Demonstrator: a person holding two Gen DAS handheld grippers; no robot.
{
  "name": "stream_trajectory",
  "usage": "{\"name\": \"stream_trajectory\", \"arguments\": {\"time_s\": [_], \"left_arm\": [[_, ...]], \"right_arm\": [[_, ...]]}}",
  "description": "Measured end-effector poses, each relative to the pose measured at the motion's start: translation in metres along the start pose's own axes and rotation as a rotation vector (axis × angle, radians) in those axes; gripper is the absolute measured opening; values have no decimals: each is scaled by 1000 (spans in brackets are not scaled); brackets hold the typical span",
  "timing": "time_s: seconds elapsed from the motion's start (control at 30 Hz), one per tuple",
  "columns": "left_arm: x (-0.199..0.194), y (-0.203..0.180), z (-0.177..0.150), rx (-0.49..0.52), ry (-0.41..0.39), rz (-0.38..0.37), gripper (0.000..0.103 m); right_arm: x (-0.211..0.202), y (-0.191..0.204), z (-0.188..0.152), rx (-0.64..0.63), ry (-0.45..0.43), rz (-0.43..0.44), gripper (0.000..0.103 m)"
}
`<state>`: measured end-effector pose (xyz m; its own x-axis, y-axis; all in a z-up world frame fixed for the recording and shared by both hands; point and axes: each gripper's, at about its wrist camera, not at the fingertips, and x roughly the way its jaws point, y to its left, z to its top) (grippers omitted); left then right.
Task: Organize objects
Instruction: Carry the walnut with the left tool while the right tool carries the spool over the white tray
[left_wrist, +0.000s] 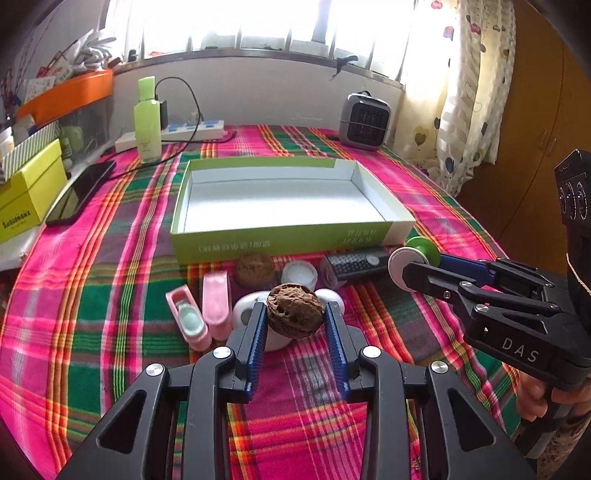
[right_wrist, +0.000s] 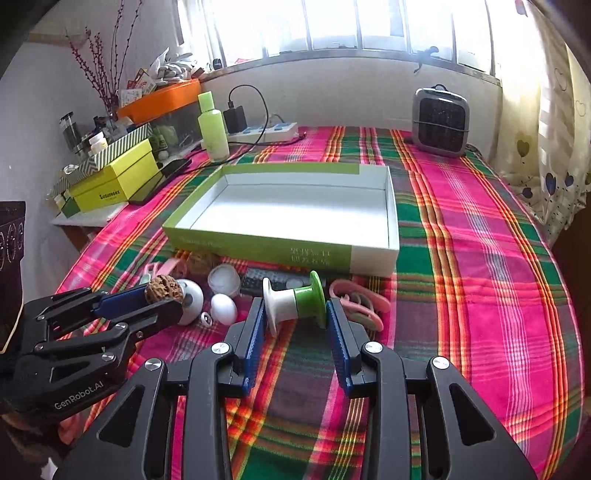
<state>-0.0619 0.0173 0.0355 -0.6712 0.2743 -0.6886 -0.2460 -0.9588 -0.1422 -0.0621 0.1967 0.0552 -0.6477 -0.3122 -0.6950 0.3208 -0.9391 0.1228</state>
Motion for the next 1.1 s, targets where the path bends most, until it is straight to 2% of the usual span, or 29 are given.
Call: {"name": "stream_trajectory", "arguments": {"time_s": [0.47,0.8,1.1], "left_arm": [[17,19,51,4,-55,55,30],[59,36,76,-19,10,51,30],[86,46,91,-24,50,85,30]], "right_arm": [[21,-10,38,23,-23,-22,34],[59,-19,62,33,25,-33,34],[91,-21,81,22,75,-38,34]]}}
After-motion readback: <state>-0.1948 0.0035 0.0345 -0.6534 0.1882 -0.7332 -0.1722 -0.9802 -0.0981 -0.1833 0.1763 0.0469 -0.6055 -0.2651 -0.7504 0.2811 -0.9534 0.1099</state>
